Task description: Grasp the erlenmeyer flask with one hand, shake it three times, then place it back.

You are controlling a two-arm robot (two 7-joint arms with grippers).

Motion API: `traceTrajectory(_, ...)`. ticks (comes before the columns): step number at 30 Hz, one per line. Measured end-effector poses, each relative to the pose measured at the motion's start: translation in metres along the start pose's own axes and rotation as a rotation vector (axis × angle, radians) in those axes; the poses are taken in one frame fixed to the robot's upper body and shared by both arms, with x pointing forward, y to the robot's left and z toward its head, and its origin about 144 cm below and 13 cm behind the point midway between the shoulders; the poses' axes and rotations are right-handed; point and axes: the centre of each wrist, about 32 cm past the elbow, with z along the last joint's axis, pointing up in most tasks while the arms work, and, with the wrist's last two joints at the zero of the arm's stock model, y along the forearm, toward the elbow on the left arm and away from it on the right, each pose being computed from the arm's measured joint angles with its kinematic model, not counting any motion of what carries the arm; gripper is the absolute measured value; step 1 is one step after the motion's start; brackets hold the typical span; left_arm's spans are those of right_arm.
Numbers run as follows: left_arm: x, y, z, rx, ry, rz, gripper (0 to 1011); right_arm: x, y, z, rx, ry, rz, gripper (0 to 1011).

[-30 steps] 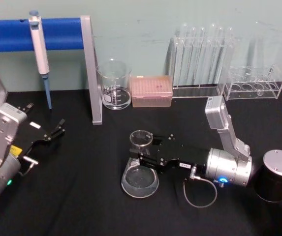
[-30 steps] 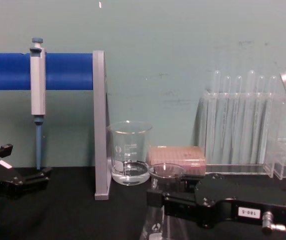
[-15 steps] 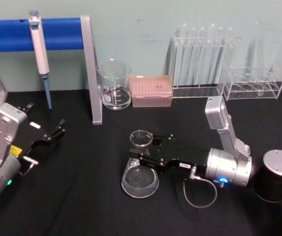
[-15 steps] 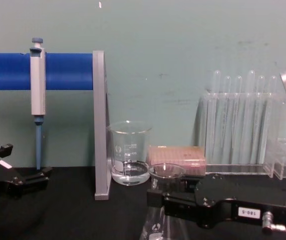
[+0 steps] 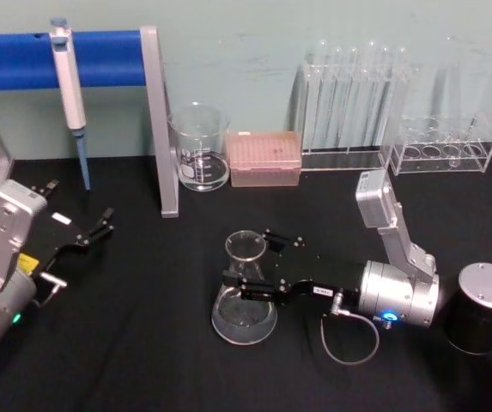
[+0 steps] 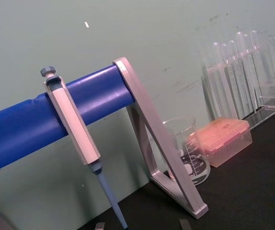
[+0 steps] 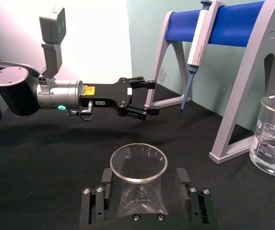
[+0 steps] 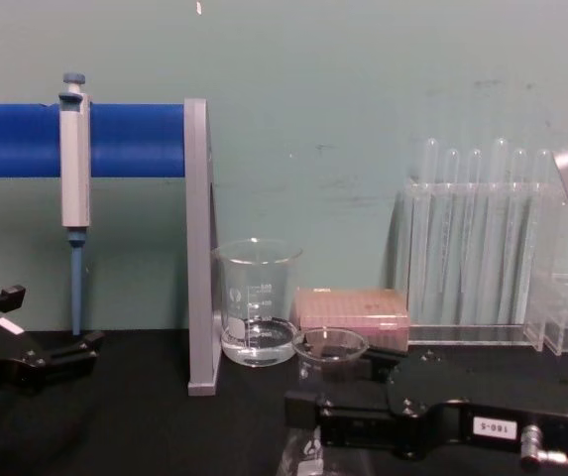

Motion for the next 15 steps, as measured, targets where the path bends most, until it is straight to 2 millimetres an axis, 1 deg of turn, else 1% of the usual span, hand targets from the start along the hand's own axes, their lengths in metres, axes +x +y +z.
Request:
traceTrajectory(1, 0.0, 0.0, 0.0, 0.0, 0.0, 0.0, 1001, 0.0, 0.0, 0.0, 0.0, 0.0, 0.0, 837)
traceTrajectory(2, 0.0, 0.0, 0.0, 0.0, 0.0, 0.0, 1001, 0.0, 0.0, 0.0001, 0.001, 0.0, 0.0, 837)
traceTrajectory(3, 0.0, 0.0, 0.0, 0.0, 0.0, 0.0, 1001, 0.0, 0.0, 0.0001, 0.001, 0.0, 0.0, 890)
traceTrajectory(5, 0.0, 0.0, 0.0, 0.0, 0.0, 0.0, 1001, 0.0001, 0.0, 0.0001, 0.002, 0.0, 0.0, 920)
traceTrajectory(6, 0.0, 0.0, 0.0, 0.0, 0.0, 0.0, 1001, 0.0001, 0.0, 0.0002, 0.002, 0.0, 0.0, 964)
traceTrajectory(8, 0.0, 0.0, 0.0, 0.0, 0.0, 0.0, 1001, 0.0002, 0.0, 0.0003, 0.003, 0.0, 0.0, 999)
traceTrajectory(15, 0.0, 0.0, 0.0, 0.0, 0.0, 0.0, 1001, 0.0003, 0.0, 0.0006, 0.004, -0.001, -0.001, 1000)
